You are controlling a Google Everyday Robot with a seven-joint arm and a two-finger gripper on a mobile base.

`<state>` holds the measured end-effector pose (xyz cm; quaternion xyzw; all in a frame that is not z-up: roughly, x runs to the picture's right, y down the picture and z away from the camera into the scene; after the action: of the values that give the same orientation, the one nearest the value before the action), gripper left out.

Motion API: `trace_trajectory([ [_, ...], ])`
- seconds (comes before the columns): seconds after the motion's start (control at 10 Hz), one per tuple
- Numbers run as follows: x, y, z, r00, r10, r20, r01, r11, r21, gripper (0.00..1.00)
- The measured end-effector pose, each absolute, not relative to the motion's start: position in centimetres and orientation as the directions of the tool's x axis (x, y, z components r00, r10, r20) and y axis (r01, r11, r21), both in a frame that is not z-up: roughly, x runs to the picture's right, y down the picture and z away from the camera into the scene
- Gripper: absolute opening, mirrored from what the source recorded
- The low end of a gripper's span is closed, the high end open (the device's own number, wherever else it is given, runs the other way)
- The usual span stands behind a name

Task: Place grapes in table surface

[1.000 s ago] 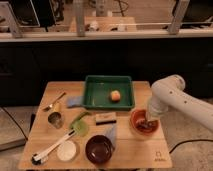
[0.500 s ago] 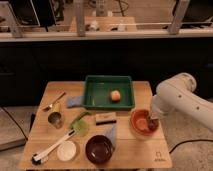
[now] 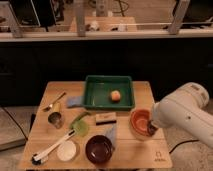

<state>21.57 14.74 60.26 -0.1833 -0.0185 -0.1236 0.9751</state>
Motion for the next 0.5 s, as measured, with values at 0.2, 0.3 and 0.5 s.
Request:
trace_trajectory([
  [0.2, 20.5, 15.2, 58.5, 0.956, -0.272, 0.107, 0.292, 0.894, -0.34, 0.0],
  [0.3, 19.9, 15.5, 58.2, 0.949, -0.288, 0.131, 0.316, 0.887, -0.337, 0.0],
  [0.5, 19.2, 16.6, 58.0, 0.92, -0.322, 0.225, 0.383, 0.859, -0.339, 0.0],
])
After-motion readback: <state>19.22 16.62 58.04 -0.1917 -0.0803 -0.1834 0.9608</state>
